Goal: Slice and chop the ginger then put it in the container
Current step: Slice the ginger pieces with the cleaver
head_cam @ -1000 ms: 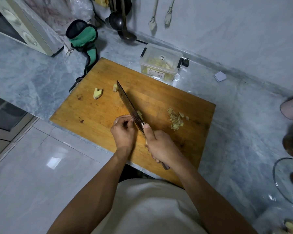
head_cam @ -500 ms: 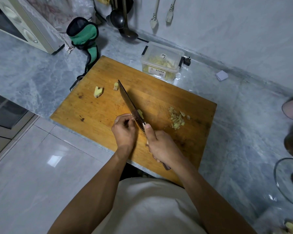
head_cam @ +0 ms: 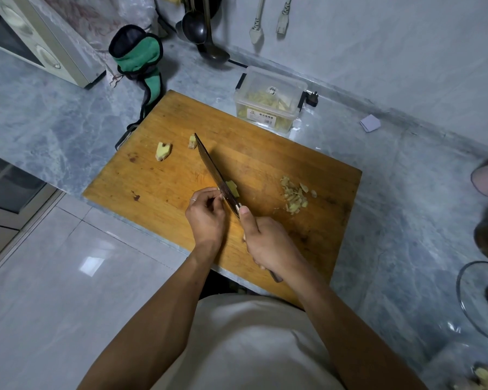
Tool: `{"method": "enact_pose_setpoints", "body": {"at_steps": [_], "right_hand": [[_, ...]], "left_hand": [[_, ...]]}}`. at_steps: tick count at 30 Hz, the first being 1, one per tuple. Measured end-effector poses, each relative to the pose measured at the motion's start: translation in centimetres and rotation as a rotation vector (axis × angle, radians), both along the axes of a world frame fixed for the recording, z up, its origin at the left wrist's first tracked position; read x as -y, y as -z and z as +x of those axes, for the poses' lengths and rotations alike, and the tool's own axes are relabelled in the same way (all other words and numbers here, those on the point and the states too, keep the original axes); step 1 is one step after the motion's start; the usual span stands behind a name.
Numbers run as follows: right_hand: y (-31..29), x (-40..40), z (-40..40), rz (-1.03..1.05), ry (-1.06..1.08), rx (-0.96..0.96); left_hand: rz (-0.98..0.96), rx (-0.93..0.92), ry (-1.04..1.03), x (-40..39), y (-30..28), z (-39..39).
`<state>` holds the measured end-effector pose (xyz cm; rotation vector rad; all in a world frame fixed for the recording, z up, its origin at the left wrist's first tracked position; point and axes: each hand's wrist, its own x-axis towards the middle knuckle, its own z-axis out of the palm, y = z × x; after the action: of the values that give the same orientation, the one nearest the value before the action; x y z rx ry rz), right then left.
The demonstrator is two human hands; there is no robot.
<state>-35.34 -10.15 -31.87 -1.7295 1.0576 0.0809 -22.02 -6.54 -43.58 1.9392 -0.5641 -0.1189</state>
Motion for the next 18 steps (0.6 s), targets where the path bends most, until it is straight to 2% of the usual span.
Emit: {"method": "enact_pose_setpoints", "body": {"at_steps": [18], "right_hand": [[0.38, -0.10, 0.37, -0.009, -0.016, -0.006]], "left_hand": [[0.011, -0.034, -0.005, -0.08, -0.28, 0.05]]}}
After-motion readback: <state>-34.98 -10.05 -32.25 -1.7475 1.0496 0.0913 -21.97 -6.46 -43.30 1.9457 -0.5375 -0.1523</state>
